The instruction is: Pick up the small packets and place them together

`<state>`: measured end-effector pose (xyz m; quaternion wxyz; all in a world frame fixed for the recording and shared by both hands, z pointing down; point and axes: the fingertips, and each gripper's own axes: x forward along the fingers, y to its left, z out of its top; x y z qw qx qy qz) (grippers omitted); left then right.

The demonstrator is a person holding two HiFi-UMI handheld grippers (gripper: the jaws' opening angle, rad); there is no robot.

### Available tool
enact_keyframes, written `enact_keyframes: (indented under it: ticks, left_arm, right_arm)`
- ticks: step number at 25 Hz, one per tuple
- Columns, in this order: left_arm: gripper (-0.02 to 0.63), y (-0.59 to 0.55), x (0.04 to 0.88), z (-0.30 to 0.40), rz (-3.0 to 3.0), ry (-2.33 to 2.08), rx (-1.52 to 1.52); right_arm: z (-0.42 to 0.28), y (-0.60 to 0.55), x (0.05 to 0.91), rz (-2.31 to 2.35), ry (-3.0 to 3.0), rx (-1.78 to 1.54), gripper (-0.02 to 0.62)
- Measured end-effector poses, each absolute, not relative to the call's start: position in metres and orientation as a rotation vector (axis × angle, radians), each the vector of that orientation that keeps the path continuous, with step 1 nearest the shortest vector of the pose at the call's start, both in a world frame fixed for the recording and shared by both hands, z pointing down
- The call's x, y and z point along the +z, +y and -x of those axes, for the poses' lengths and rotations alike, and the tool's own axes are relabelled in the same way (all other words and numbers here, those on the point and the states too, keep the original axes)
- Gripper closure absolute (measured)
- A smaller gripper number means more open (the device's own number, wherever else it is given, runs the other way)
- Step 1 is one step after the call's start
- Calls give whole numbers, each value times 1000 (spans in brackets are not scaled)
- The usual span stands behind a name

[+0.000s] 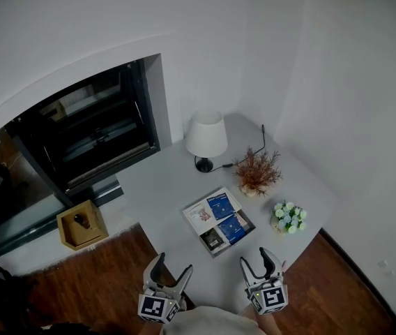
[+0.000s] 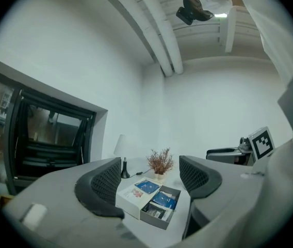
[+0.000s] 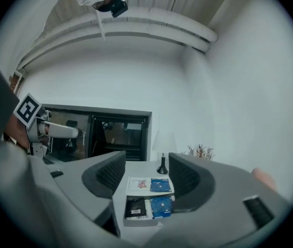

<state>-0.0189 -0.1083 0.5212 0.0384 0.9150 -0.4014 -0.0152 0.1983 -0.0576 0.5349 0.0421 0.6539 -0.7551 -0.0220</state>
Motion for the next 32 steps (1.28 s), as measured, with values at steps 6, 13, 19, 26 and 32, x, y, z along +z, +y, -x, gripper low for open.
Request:
enact_keyframes:
  ticks: [6, 13, 19, 26, 32]
  left_arm:
    - [255, -105, 516, 19, -2822, -1216, -54]
    - [255, -106, 516, 24, -2820, -1222, -42]
    - [255, -104, 517, 22, -2823, -1206, -50]
    - [255, -101, 517, 18, -2824, -1192, -52]
    - [255, -99, 516, 11, -2818, -1185, -38]
  right_arm:
    - [-202, -59, 531, -2013, -2300, -76, 359]
    - [-199, -60, 524, -2016, -2308, -84, 360]
    - [-200, -55, 526, -2022, -2302, -56, 360]
    - [-203, -51, 528, -2034, -2321, -5, 360]
    - [-209, -46, 528, -2021, -2315, 21, 360]
